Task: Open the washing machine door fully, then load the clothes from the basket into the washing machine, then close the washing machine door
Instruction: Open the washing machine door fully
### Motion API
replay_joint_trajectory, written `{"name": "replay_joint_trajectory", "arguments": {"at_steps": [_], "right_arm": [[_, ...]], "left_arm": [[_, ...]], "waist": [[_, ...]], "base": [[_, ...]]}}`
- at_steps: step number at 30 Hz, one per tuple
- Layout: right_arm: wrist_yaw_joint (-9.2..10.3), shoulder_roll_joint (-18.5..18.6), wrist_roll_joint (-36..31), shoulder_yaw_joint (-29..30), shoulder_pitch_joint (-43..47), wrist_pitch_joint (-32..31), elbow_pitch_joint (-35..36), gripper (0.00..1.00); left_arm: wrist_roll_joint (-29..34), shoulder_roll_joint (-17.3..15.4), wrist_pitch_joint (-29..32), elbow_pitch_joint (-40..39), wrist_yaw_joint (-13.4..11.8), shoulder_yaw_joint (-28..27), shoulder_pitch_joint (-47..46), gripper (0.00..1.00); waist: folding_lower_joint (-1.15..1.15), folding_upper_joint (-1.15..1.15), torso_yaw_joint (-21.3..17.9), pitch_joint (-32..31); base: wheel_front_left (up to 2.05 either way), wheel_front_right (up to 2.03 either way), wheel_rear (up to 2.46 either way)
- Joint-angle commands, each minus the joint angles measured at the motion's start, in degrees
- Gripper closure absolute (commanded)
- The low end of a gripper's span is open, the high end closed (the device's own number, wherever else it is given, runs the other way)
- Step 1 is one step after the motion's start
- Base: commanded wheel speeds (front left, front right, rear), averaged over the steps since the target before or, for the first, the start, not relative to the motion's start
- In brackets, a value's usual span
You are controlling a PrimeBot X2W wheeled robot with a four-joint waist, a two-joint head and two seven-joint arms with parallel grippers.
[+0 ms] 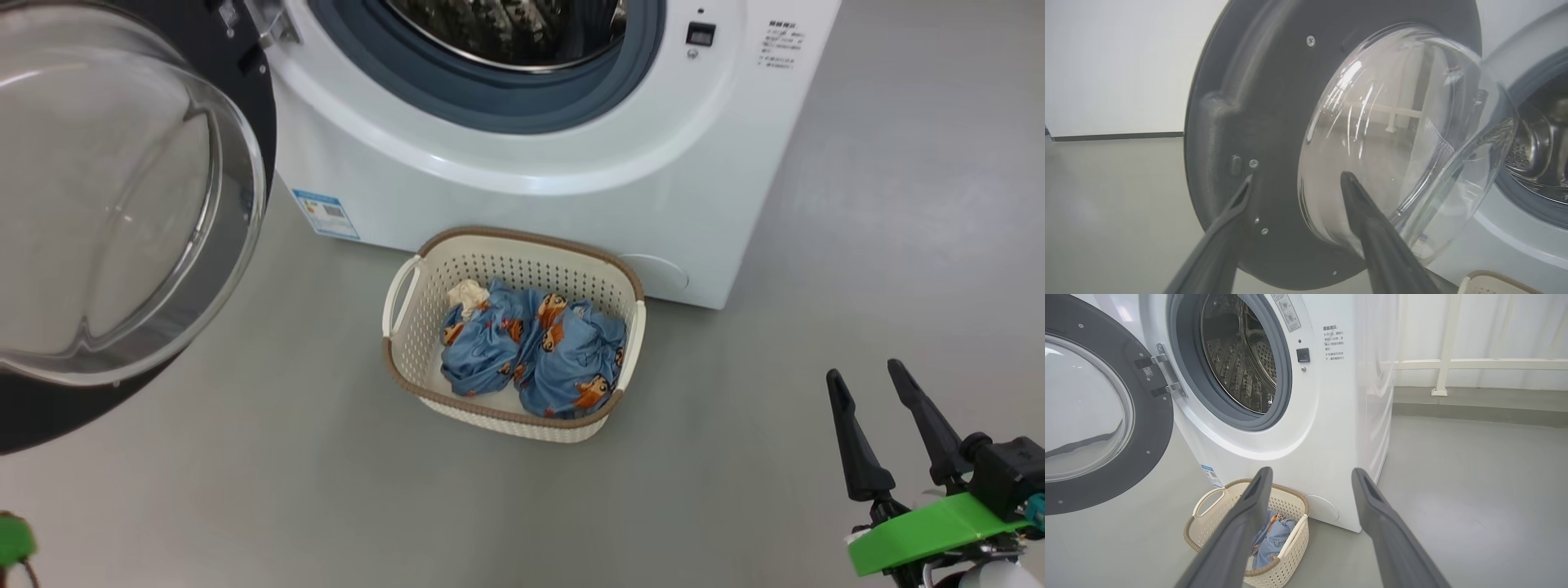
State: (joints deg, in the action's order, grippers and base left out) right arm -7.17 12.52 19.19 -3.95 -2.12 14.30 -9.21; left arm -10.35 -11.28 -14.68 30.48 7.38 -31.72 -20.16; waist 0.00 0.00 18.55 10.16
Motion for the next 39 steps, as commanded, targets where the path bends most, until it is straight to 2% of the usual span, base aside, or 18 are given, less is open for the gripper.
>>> {"name": "replay_joint_trajectory", "arguments": {"at_steps": [1, 4, 9, 19, 28, 39], "right_arm": [[-0.32, 0.3, 0.0, -1.3, 0.6, 0.7, 1.3, 0.0], [-0.32, -0.1, 0.0, -1.1, 1.2, 0.7, 1.3, 0.0], [-0.32, -0.7, 0.0, -1.0, 1.7, 0.7, 1.3, 0.0], [-0.32, -1.4, -0.1, -0.4, 2.2, 0.7, 1.3, 0.0], [-0.32, -1.8, -0.2, -0.2, 2.4, 0.7, 1.4, 0.0], [-0.32, -1.9, -0.2, 0.2, 2.5, 0.7, 1.5, 0.0]], "left_arm": [[-1.9, -2.8, -0.3, -3.2, 0.1, 1.2, 2.3, 0.0], [-3.5, -2.9, -0.3, -5.6, 0.1, 5.1, 5.0, 0.0], [-2.6, -2.9, -0.3, -9.6, 0.1, 9.8, 8.5, 0.0], [-4.2, -0.9, -0.3, -13.4, 0.1, 17.8, 12.2, 0.0], [-4.8, 0.9, -0.3, -15.9, 0.1, 22.3, 14.8, 0.0], [-6.1, 0.8, -0.3, -16.2, 0.1, 25.5, 15.1, 0.0]], "waist": [[0.0, 0.0, -0.9, -1.9], [0.0, 0.0, -1.6, -2.9], [0.0, 0.0, -3.4, -4.0], [0.0, 0.0, -8.3, -5.2], [0.0, 0.0, -13.0, -5.1], [0.0, 0.0, -17.7, -4.6]], "base": [[0.0, 0.0, 0.0], [0.0, 0.0, 0.0], [0.0, 0.0, 0.0], [0.0, 0.0, 0.0], [0.0, 0.0, 0.0], [0.0, 0.0, 0.0]]}}
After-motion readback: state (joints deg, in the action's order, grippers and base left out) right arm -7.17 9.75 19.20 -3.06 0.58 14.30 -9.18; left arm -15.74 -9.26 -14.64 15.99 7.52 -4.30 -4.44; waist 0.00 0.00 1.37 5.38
